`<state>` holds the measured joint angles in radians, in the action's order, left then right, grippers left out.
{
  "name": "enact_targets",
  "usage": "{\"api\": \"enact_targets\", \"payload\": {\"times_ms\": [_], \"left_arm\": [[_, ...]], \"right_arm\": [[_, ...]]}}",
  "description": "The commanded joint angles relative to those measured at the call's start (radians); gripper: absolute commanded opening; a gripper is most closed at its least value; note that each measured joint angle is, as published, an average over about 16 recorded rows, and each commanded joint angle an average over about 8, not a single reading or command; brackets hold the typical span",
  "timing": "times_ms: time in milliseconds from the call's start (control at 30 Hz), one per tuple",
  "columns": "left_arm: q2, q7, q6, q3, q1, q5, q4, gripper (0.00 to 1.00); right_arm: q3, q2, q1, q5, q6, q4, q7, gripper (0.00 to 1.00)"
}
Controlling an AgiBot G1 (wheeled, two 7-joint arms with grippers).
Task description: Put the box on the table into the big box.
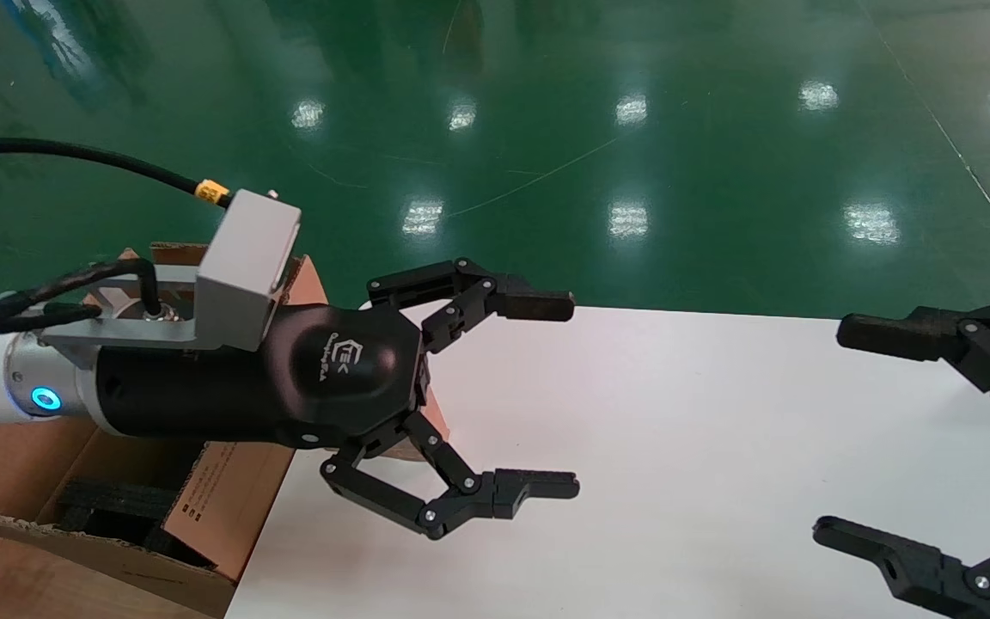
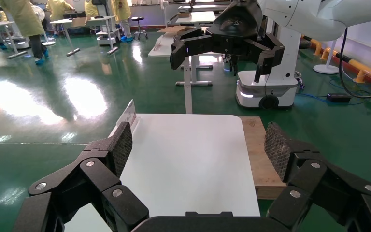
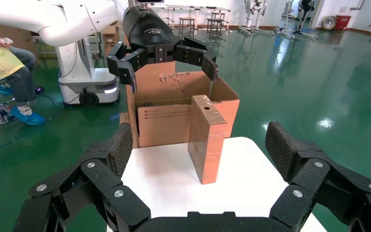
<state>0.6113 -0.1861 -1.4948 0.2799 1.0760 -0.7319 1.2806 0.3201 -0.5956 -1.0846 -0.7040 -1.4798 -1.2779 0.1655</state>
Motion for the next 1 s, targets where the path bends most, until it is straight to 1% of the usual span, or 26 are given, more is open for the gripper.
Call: {"api": "enact_targets", "payload": {"times_ms": [33,1000], "left_arm": [[0.000,0.000,0.000,0.000,0.000,0.000,0.000,1.00],[0.000,0.000,0.000,0.000,0.000,0.000,0.000,1.00]], "right_arm": [[0.000,0.000,0.000,0.000,0.000,0.000,0.000,1.00],[0.000,0.000,0.000,0.000,0.000,0.000,0.000,1.00]]}}
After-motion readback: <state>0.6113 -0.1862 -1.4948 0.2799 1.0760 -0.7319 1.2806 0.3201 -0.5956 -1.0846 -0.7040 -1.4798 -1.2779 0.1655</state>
